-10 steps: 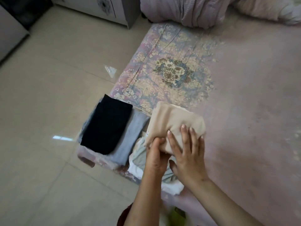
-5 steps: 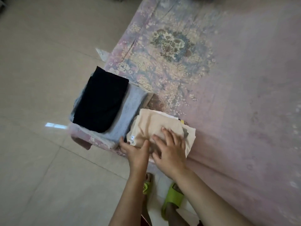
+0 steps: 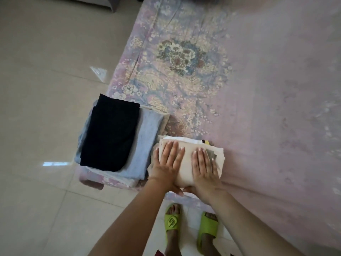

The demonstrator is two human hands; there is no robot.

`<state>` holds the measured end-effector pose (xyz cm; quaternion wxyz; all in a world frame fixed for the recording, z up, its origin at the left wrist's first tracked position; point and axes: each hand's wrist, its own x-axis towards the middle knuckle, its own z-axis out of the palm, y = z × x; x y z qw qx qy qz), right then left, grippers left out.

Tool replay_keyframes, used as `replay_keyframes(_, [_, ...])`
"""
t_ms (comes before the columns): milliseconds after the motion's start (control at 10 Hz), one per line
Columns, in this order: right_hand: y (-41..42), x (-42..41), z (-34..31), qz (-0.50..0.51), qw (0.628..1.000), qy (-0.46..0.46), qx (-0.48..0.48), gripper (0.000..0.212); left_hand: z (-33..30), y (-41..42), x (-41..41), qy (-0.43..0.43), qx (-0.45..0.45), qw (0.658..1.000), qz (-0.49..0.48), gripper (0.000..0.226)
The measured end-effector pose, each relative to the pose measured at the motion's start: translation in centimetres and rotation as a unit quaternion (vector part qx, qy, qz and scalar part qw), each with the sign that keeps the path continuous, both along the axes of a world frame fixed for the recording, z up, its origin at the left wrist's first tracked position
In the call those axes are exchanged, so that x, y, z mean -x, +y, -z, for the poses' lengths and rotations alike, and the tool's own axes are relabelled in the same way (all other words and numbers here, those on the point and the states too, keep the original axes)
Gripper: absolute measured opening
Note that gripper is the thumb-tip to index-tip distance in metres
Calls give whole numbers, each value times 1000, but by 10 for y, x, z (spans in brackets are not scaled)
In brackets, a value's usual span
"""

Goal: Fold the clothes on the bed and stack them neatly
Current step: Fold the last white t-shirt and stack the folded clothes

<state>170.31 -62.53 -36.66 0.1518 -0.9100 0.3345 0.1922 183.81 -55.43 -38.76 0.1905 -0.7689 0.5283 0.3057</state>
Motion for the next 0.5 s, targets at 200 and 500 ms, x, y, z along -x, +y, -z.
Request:
replay_keyframes(200, [3, -13, 4, 6, 999, 22, 25, 125, 0, -2, -6, -3, -23, 1000, 8, 142])
replay_keyframes(500, [-2, -3, -39, -21, 999, 22, -37, 108, -51, 15, -6, 11, 143, 989, 41, 124])
